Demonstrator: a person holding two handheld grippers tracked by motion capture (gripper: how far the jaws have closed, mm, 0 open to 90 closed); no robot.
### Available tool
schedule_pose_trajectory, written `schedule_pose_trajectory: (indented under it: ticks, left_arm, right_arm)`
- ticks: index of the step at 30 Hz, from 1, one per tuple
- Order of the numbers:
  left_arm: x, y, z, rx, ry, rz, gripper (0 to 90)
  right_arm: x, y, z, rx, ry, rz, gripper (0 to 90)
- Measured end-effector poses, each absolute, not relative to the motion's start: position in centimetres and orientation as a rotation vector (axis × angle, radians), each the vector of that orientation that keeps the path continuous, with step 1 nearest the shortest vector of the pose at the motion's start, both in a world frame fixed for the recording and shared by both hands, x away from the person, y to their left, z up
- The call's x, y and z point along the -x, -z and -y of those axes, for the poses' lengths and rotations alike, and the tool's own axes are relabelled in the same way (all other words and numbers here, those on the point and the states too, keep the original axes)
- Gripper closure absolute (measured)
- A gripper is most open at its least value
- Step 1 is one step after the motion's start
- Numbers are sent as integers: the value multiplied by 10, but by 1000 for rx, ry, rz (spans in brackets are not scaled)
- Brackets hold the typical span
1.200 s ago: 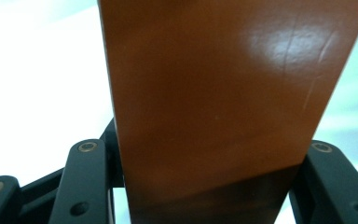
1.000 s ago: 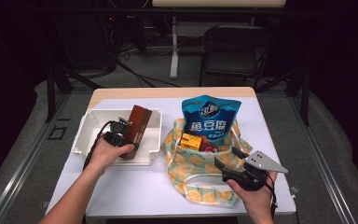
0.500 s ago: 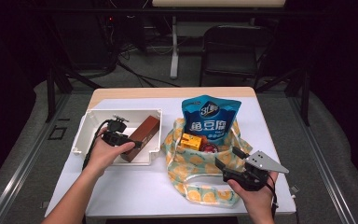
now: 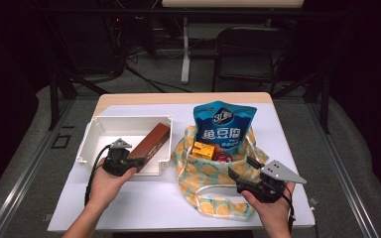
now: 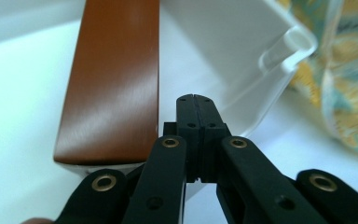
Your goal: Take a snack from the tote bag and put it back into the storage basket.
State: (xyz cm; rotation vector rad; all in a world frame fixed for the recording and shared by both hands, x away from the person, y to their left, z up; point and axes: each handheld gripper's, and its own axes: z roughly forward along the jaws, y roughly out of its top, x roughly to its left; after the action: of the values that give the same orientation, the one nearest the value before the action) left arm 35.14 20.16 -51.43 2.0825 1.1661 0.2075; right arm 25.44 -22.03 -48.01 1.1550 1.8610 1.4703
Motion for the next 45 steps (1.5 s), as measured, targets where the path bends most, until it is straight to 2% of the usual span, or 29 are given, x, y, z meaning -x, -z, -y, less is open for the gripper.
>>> schedule_pose_trajectory:
  ticks: [19, 25, 30, 45]
  left_arm:
    - [-386, 525, -220, -2019, -287, -1322, 900]
    - [-379, 515, -222, -1963, -336, -1307, 900]
    - [-387, 516, -227, -1920, -348, -1369, 900]
    - [-422, 521, -211, -1797, -362, -1459, 900]
  right_arm:
    - [-256, 483, 222, -1172, -1462, -1857, 252]
    - [-256, 483, 225, -1175, -1456, -1853, 254]
    - [-257, 484, 223, -1183, -1460, -1855, 255]
    - [-257, 484, 226, -1184, -1456, -1850, 256]
